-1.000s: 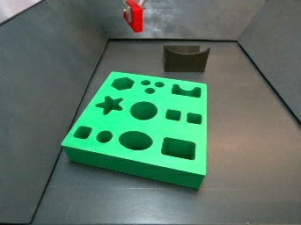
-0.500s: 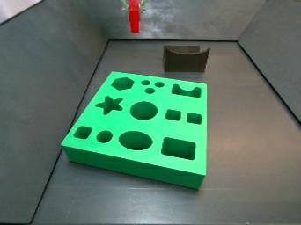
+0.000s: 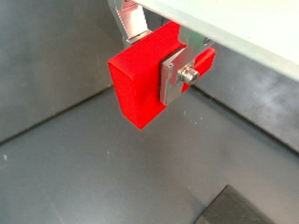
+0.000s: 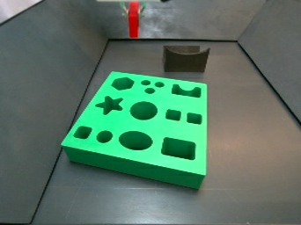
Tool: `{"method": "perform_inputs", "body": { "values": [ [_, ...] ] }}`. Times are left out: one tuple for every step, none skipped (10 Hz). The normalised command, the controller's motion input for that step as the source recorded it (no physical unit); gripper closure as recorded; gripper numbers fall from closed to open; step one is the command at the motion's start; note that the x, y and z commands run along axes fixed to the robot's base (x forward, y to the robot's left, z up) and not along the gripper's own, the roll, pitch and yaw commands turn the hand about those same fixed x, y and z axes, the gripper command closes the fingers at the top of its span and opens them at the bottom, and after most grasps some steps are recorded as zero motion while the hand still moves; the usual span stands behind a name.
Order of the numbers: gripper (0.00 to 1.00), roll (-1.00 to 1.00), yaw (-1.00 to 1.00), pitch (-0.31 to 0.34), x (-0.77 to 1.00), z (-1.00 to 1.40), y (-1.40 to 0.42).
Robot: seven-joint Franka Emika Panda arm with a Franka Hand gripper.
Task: Pick up the double-square object. Move up. Rotate the double-square object. Place the double-square object on the fixture. Regrasp the double-square object. Move to above the board. Insert the double-square object.
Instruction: Rotate the double-square object.
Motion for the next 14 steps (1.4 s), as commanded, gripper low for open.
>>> {"method": "perform_inputs", "body": {
  "values": [
    [1.00,-0.01,0.03,-0.025,0.02,-1.00,0.00],
    [1.00,-0.02,0.02,-0.024,0.03,-1.00,0.00],
    [1.00,-0.03,0.02,-0.025,0.03,-1.00,0.00],
    [1.00,-0.04,0.02,-0.022,0.04,-1.00,0.00],
    [1.00,-0.05,0.02,-0.016,0.05,-0.96,0.00],
    [1.00,-0.06,0.02,-0.008,0.05,-0.76,0.01],
    [1.00,-0.07,0.02,-0.006,0.05,-0.62,0.00],
    [1.00,-0.07,0.02,-0.008,0.05,-0.53,0.01],
    [1.00,-0.08,0.01,-0.006,0.04,-0.42,0.00],
    [1.00,-0.08,0.01,-0.006,0.04,-0.42,0.00],
    [1.00,-0.08,0.01,-0.002,0.02,-0.42,0.00],
    [1.00,-0.08,0.01,-0.004,0.03,-0.42,0.00],
    [1.00,-0.08,0.01,-0.004,0.03,-0.42,0.00],
    [1.00,-0.08,0.01,-0.004,0.03,-0.42,0.00]
  ]
}}
